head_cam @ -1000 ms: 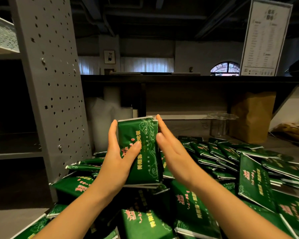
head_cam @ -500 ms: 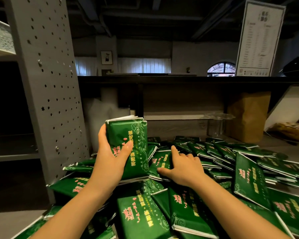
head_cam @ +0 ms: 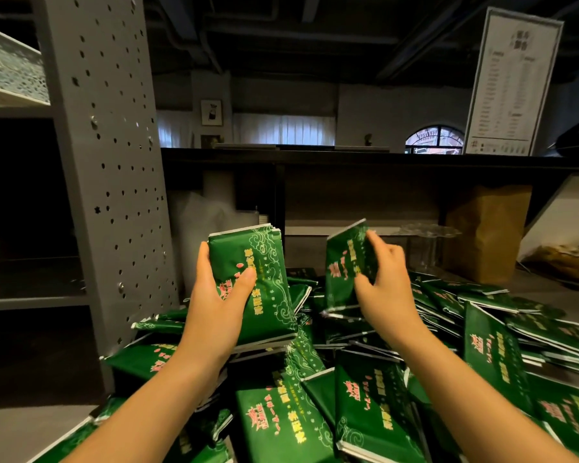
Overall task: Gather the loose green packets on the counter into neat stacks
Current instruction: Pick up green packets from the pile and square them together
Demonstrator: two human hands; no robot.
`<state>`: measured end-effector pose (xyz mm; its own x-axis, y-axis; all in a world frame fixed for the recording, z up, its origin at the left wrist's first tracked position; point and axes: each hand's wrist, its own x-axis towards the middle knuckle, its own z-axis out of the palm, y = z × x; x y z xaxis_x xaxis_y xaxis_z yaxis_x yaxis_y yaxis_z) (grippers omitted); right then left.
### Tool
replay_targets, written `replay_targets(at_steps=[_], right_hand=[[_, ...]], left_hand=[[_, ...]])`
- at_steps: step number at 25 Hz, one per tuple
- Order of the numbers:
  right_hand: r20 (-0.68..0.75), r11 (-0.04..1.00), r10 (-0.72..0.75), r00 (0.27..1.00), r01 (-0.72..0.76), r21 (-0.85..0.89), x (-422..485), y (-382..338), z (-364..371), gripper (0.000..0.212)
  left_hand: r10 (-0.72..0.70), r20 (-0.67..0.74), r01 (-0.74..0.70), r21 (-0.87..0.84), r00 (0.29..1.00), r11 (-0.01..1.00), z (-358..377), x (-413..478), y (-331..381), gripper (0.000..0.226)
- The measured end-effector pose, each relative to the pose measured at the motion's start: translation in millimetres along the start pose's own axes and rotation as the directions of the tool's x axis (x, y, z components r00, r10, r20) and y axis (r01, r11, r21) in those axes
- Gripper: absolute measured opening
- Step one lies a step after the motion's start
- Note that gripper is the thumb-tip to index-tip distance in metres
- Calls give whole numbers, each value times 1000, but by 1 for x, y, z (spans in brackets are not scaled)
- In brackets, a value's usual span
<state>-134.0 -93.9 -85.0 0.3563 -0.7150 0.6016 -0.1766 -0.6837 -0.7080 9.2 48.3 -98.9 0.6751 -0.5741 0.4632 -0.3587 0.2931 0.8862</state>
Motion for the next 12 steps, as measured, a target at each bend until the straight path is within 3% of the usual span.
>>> replay_targets(at_steps=[2,5,7,9,12], right_hand=[[-35,960,27,999,-16,281,-4,-14,0,57],[75,835,31,997,-67,546,-16,-31,7,54],[105,822,-36,994,-30,569,-25,-36,14,56],[95,834,-93,991,26,551,-30,-37,19,59],[76,844,-136,988,76,531,-34,-38,21,60]], left_hand=[[-58,-4,58,-71,998,996,0,0,1,64],[-152,-7,148,-170,988,974,-2,0,1,65],[-212,-9,205,-209,977,956,-2,-1,4,58],[-243,-24,229,-255,970,939,-2,-2,7,37],[-245,-11,233,-271,969,934,0,-3,9,35]])
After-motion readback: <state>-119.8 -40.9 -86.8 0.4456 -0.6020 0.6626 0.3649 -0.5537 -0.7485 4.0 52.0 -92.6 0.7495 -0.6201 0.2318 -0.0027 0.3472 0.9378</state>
